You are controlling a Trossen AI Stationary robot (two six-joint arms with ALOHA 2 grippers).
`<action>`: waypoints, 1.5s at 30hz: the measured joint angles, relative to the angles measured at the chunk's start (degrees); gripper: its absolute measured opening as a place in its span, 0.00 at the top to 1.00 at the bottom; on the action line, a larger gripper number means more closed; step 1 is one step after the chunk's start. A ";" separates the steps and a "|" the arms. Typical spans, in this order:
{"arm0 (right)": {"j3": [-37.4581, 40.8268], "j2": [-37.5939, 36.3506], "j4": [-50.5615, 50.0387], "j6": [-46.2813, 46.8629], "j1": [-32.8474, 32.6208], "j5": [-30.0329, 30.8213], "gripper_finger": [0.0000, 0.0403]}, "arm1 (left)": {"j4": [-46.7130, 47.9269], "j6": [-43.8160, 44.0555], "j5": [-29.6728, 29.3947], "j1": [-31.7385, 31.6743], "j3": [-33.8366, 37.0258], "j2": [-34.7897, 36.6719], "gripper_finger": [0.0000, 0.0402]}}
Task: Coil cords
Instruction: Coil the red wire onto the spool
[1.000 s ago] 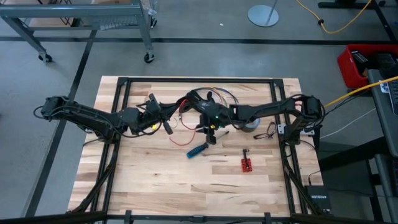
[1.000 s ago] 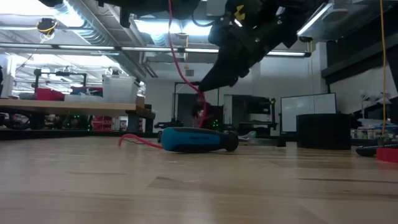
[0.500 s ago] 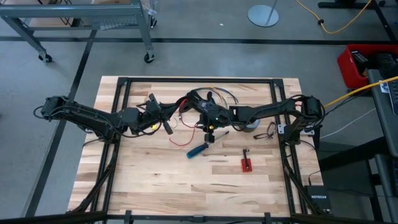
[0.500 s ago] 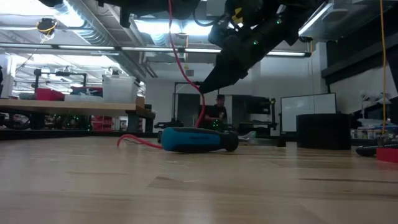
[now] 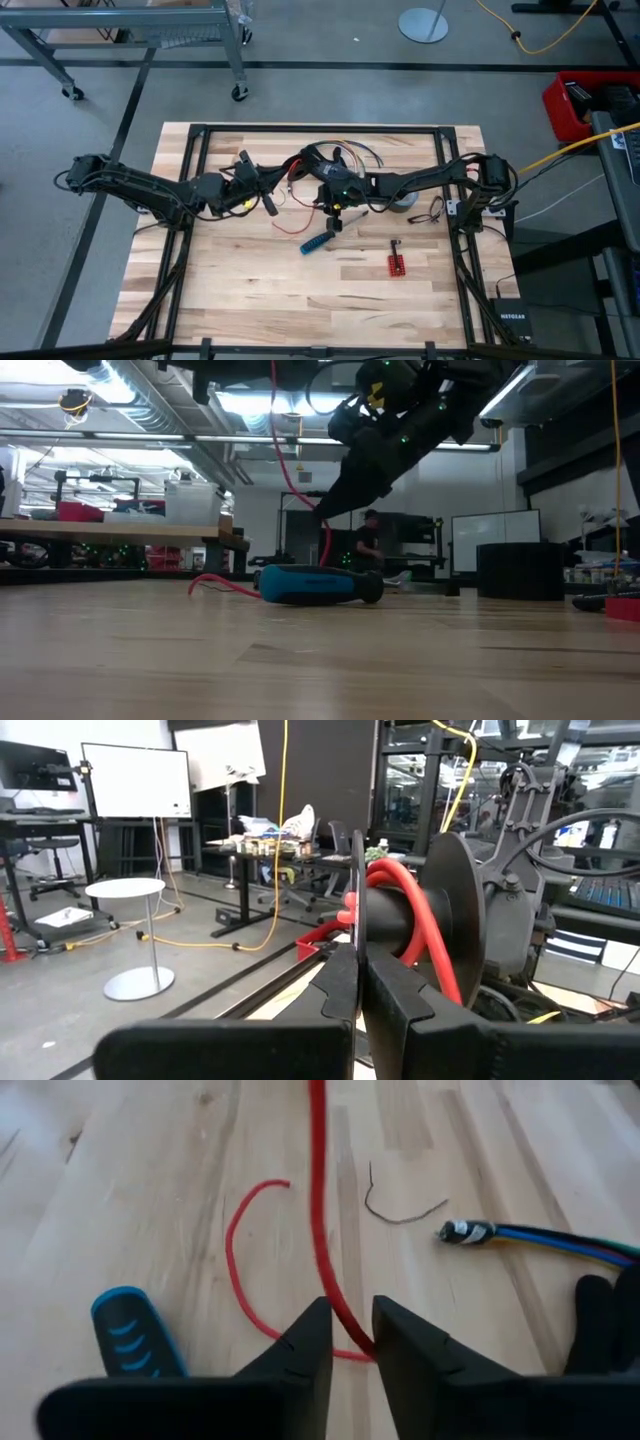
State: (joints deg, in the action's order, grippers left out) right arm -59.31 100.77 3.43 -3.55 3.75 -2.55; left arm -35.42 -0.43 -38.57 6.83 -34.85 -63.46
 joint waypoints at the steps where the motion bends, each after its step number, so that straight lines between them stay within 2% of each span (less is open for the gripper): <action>1: 0.00 0.00 0.01 0.00 -0.02 0.00 0.85 | 0.00 0.00 0.00 0.00 0.00 0.00 1.00; 5: 0.00 0.00 -0.49 -0.02 0.00 1.11 0.97 | 0.22 0.00 -0.02 0.00 0.00 0.00 1.00; 9: 0.00 0.00 -1.62 0.07 0.02 7.11 0.95 | 0.30 0.00 -0.02 0.01 0.00 0.00 1.00; 12: 0.00 0.00 -5.23 0.09 0.39 11.74 0.98 | 0.78 -0.02 -0.04 0.27 0.00 -0.01 1.00; 23: -0.54 -0.28 -10.00 1.08 3.48 18.86 0.98 | 7.05 4.67 0.29 1.37 0.00 -0.02 1.00; 33: -7.99 -0.28 -13.83 1.29 5.72 18.58 0.99 | 16.64 10.55 0.59 2.71 -0.07 0.04 1.00; 36: -11.53 -0.28 -17.83 0.27 5.68 18.48 0.99 | 20.24 12.25 0.41 2.71 -0.07 0.04 1.00; 39: -15.49 -0.28 -23.59 0.11 5.68 18.49 0.99 | 22.75 13.65 -2.29 2.71 -0.07 0.04 1.00; 45: -21.40 -0.28 -35.89 -1.11 5.68 19.00 0.99 | 23.60 13.49 -5.95 2.65 -0.07 0.04 1.00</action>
State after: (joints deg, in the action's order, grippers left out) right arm -80.71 100.49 -32.46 -4.66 9.43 16.45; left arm -11.81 13.06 -44.52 9.48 -34.92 -63.42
